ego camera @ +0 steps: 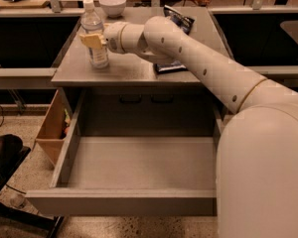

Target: Pick blue plastic bottle from top drawer and place on counter

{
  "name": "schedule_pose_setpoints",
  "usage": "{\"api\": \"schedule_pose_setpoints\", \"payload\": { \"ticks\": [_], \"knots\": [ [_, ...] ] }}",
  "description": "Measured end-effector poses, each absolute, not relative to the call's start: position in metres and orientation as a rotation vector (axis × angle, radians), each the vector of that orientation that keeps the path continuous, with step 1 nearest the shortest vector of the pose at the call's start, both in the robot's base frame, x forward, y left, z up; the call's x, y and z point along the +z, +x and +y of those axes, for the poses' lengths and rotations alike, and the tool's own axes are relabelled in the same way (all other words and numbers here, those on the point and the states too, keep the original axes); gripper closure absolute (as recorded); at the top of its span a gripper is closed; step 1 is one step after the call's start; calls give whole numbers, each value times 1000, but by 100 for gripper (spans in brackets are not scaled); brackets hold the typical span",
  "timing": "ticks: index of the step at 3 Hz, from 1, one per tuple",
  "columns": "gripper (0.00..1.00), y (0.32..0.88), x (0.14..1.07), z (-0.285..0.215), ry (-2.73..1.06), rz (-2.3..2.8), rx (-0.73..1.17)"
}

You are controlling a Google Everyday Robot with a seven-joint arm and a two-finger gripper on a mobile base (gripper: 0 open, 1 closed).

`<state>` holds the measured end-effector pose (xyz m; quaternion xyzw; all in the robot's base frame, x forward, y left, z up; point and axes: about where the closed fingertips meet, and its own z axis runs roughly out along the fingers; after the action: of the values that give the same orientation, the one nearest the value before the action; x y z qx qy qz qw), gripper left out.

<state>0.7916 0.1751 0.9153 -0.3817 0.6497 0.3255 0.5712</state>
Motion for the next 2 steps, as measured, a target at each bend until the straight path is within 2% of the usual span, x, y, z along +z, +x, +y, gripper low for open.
{"api": "schedule_pose_setpoints", "payload": {
  "ticks": [1, 2],
  "knots": [
    [100, 792, 919, 175, -895, 1524, 764],
    [74, 792, 919, 175, -895, 1524, 764]
  ]
}}
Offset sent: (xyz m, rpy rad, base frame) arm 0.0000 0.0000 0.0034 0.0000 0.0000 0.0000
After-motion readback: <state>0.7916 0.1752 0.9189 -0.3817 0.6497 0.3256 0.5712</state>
